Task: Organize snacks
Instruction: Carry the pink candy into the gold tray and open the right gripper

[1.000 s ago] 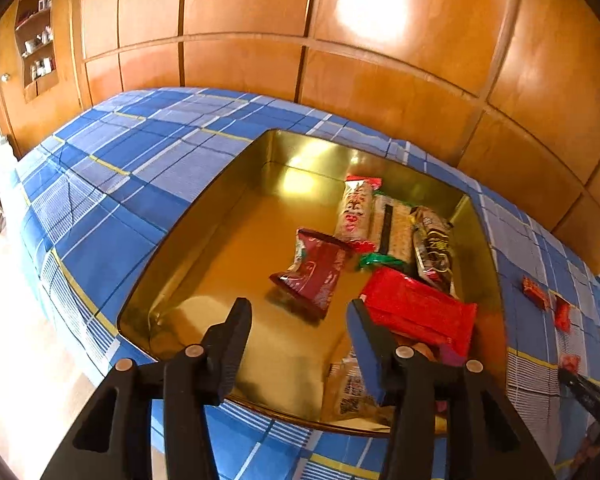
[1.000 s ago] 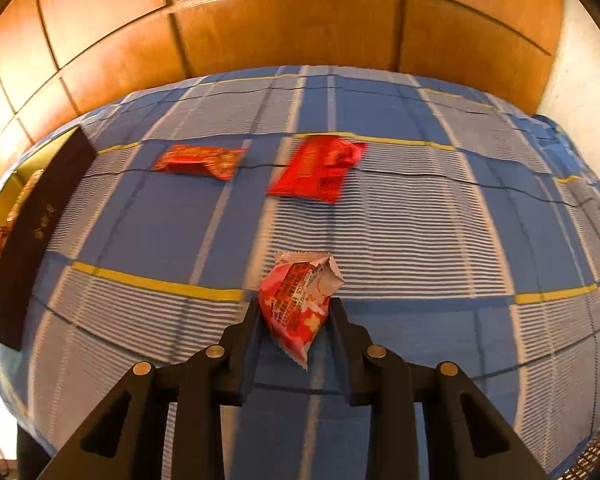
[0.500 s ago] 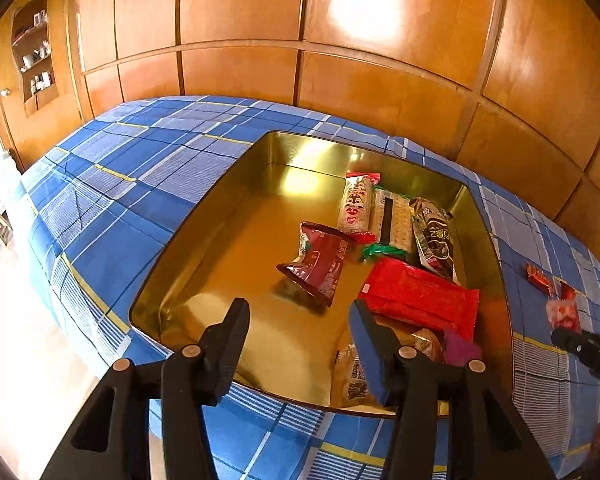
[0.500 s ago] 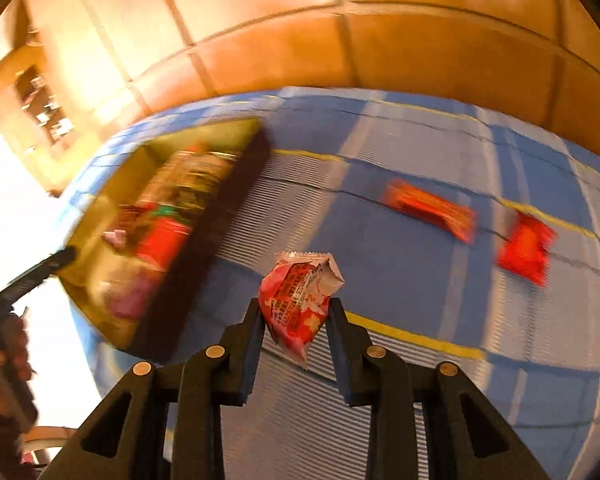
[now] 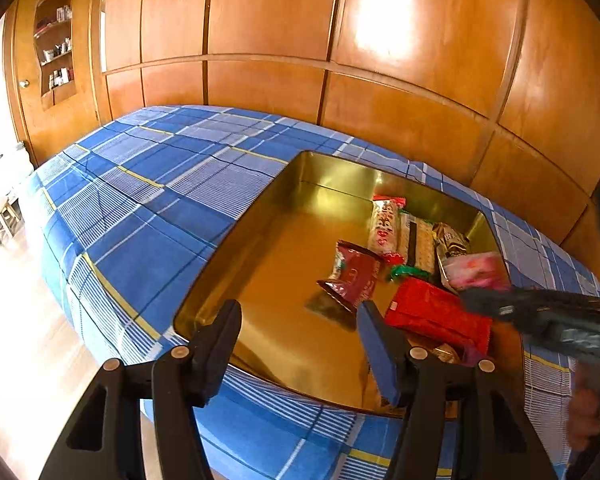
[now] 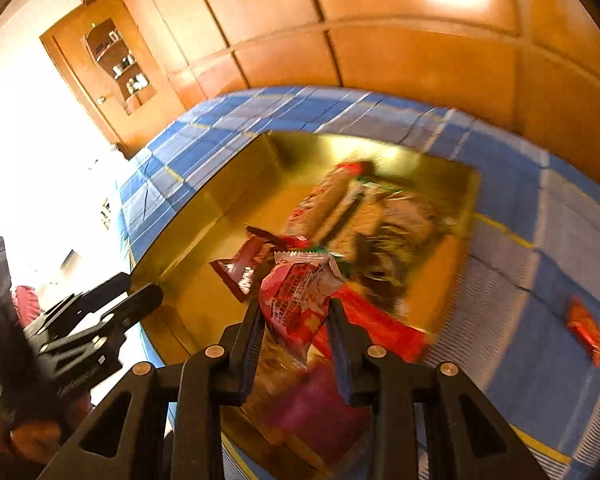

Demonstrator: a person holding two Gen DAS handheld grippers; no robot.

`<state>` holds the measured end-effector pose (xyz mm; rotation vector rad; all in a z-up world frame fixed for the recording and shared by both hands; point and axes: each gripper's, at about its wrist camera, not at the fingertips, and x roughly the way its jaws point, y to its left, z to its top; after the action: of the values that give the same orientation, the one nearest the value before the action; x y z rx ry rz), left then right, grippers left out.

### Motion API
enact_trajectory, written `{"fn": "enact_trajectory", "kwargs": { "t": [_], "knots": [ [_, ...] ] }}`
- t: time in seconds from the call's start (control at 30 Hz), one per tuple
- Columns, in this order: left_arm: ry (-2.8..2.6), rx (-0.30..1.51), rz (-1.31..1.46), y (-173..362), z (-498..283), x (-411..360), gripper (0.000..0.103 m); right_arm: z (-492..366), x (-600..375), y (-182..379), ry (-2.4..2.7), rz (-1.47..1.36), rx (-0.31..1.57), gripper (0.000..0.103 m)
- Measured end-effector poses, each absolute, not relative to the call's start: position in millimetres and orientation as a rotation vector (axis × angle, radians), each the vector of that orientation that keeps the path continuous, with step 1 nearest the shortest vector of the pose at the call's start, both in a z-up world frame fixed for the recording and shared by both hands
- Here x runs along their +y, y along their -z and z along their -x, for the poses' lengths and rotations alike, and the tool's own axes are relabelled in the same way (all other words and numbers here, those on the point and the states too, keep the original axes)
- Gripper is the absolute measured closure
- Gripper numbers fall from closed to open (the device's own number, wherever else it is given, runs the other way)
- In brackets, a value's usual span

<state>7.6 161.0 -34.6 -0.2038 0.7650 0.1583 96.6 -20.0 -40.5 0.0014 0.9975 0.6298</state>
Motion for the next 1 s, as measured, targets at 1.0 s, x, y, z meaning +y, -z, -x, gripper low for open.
{"fn": "enact_trajectory", "kwargs": {
  "t": [1.0],
  "knots": [
    [-0.074,0.779,0.139,29,-1,126,0.042,-66,-40,36,-0.541,0.08,0.929,0.062]
  ]
}}
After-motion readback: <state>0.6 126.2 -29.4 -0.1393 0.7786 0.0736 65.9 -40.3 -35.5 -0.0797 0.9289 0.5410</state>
